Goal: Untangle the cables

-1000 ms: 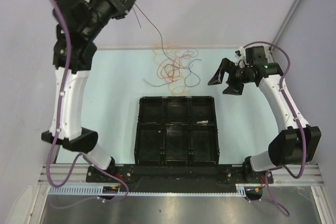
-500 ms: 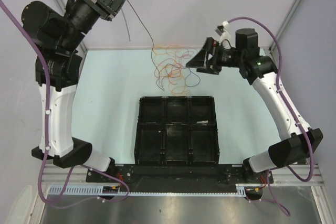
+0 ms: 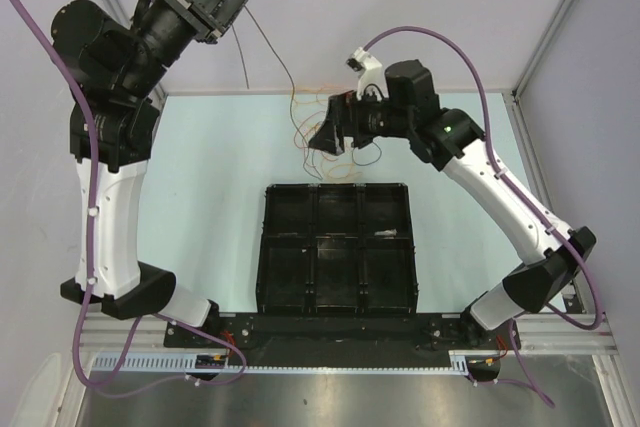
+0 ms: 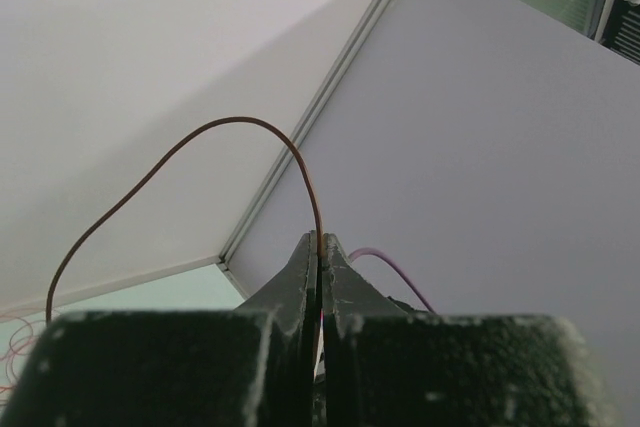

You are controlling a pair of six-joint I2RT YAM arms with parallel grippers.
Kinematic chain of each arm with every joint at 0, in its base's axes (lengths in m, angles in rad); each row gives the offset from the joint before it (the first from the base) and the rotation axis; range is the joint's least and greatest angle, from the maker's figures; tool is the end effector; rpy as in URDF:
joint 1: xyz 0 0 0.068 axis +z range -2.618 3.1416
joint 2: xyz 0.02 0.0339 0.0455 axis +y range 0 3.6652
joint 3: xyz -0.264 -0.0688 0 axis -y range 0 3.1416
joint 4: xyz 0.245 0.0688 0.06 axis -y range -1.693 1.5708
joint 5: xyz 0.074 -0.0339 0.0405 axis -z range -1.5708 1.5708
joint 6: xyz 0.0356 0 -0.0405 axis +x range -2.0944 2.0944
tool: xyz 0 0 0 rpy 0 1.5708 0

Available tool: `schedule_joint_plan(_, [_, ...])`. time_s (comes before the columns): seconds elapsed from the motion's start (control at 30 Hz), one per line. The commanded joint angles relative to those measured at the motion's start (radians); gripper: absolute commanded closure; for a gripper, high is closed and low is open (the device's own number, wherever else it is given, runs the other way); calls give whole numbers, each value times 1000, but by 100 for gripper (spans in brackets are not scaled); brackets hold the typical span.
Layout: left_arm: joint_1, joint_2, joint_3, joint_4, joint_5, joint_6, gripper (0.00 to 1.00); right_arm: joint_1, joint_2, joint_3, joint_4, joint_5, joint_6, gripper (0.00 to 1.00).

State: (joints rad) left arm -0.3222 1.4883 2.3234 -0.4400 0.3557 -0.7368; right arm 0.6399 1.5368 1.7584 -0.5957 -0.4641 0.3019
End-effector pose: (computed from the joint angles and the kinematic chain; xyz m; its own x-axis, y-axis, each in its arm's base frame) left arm 0.2022 -0.0806 0.6398 -0.1339 -0.6193 -0.7736 0.6910 0.5013 -0.5209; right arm 0.2595 0.2130 0.4511 -0.5380 -0.0690 -0.8401 -0.7418 0.5122 0.4329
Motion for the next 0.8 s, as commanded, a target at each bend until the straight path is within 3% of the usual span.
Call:
schedule_joint_plan(0.0, [2,-40,8,-16,-6,-42,100,59,25,26,46,176,-132,7])
schedule_joint_plan(0.33, [2,-42,4,-11,8,-85,100,136,109,16,152,245,-162,10])
schedule_joint_plan(0.5, [3,-59,-13,-13,5,-84,100,138,163,93,117,301,-185,21])
schedule_joint_plan(0.67, [3,-79,-44,-14,-4,-81,100,144,212,176,74,338,-199,57])
schedule_joint_plan(0.7, [5,-82,-48,-11,-7,-81,100,148,213,184,59,352,-199,71])
schedule_joint_plan(0.77, [5,-85,-56,-12,-15,-78,99,150,212,208,50,358,-205,89])
